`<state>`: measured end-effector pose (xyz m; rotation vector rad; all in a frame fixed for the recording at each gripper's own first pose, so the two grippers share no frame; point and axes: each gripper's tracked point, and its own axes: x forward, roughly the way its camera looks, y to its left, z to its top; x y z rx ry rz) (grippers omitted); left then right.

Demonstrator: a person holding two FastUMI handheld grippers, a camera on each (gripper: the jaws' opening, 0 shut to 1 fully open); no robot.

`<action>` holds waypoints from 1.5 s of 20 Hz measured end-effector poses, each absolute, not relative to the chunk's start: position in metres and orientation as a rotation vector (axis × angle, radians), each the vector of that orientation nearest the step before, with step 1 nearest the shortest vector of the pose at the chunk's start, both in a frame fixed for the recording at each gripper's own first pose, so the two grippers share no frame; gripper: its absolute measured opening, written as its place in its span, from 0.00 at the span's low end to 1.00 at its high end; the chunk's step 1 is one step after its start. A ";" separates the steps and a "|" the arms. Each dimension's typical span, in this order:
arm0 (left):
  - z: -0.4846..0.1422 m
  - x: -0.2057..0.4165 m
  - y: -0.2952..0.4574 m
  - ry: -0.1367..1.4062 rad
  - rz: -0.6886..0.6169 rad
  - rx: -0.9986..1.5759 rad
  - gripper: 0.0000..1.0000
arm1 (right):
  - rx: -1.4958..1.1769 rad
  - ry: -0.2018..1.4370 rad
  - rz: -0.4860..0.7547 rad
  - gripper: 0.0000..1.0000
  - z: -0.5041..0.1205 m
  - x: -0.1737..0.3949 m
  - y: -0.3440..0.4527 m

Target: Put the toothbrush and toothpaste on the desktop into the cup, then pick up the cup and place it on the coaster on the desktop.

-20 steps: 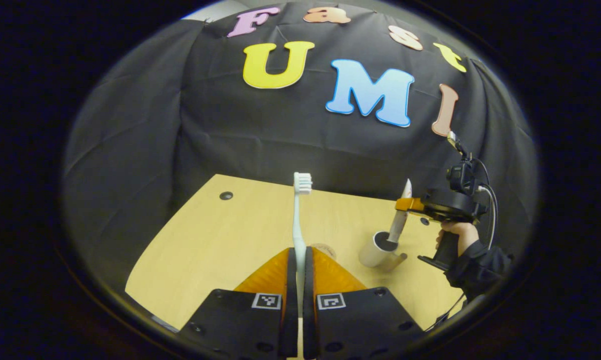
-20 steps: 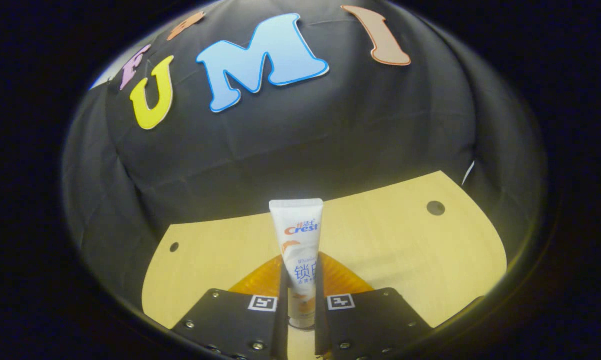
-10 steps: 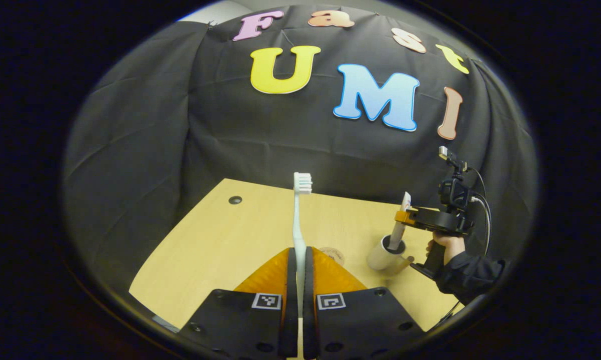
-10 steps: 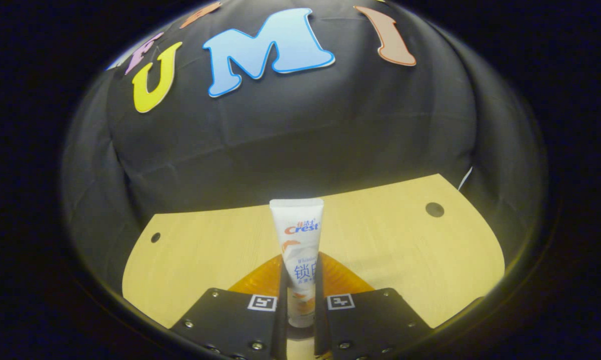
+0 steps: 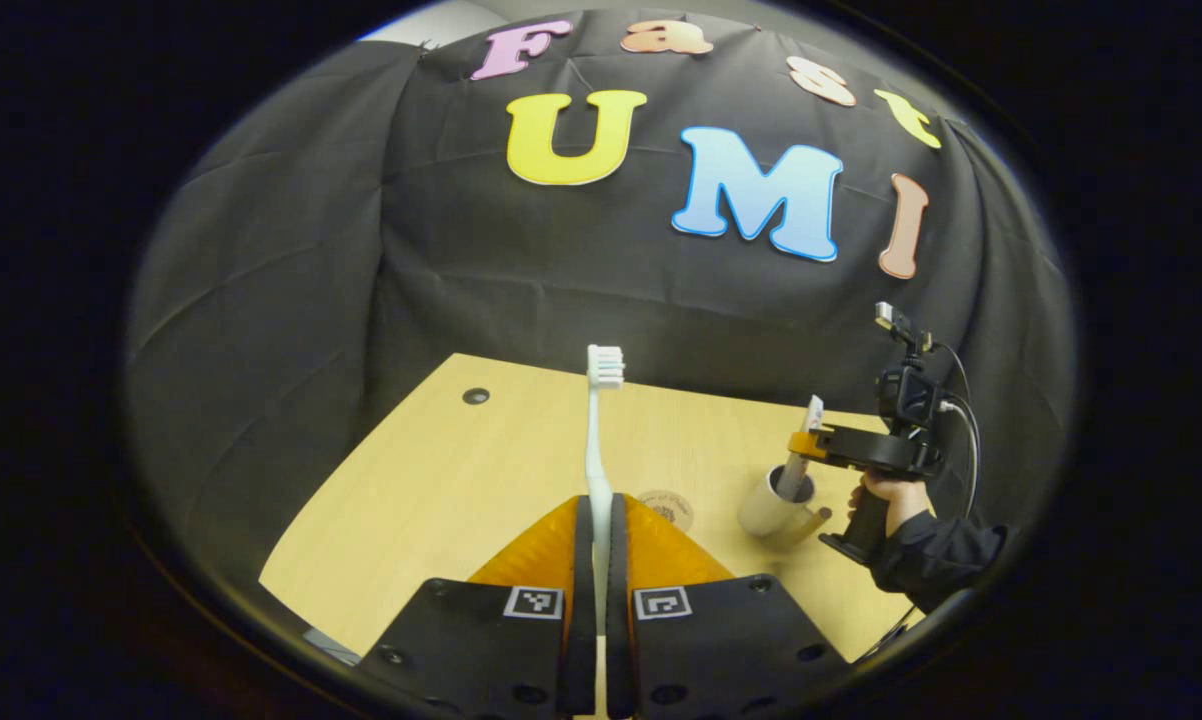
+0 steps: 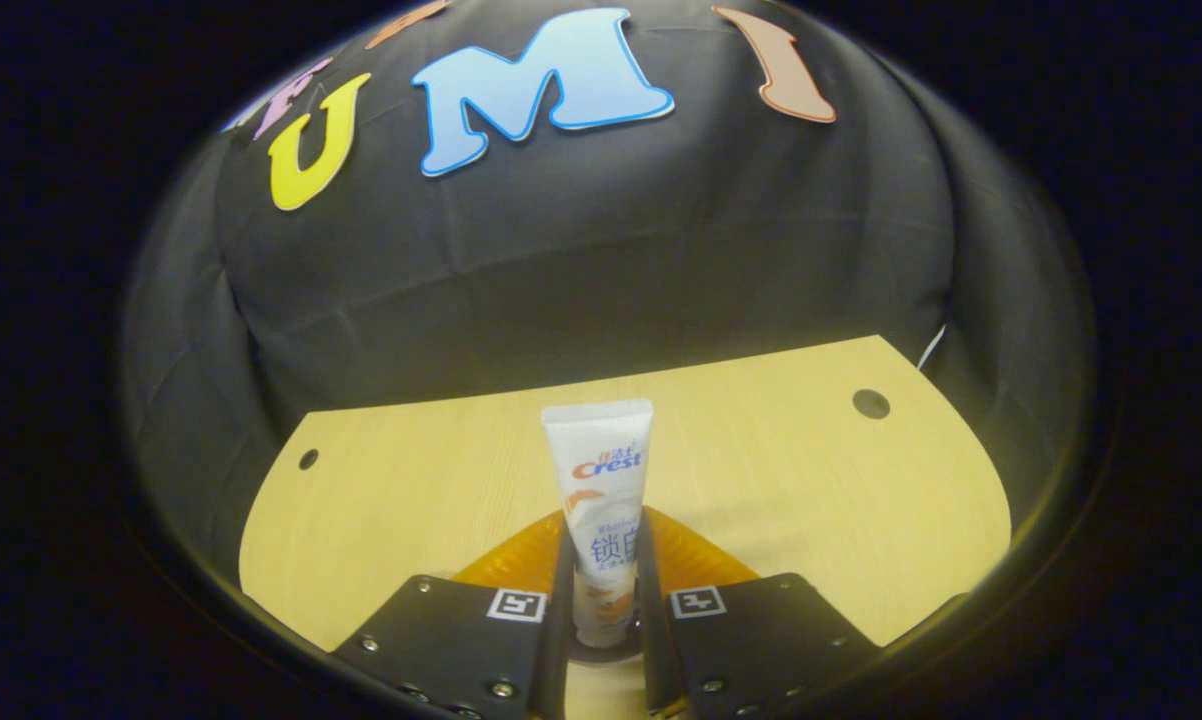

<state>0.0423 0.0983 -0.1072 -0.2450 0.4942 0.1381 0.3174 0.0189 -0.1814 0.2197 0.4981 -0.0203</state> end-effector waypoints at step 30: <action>-0.074 0.095 0.020 0.350 -0.106 -0.182 0.12 | 0.334 0.288 -0.103 0.39 -0.071 0.237 -0.056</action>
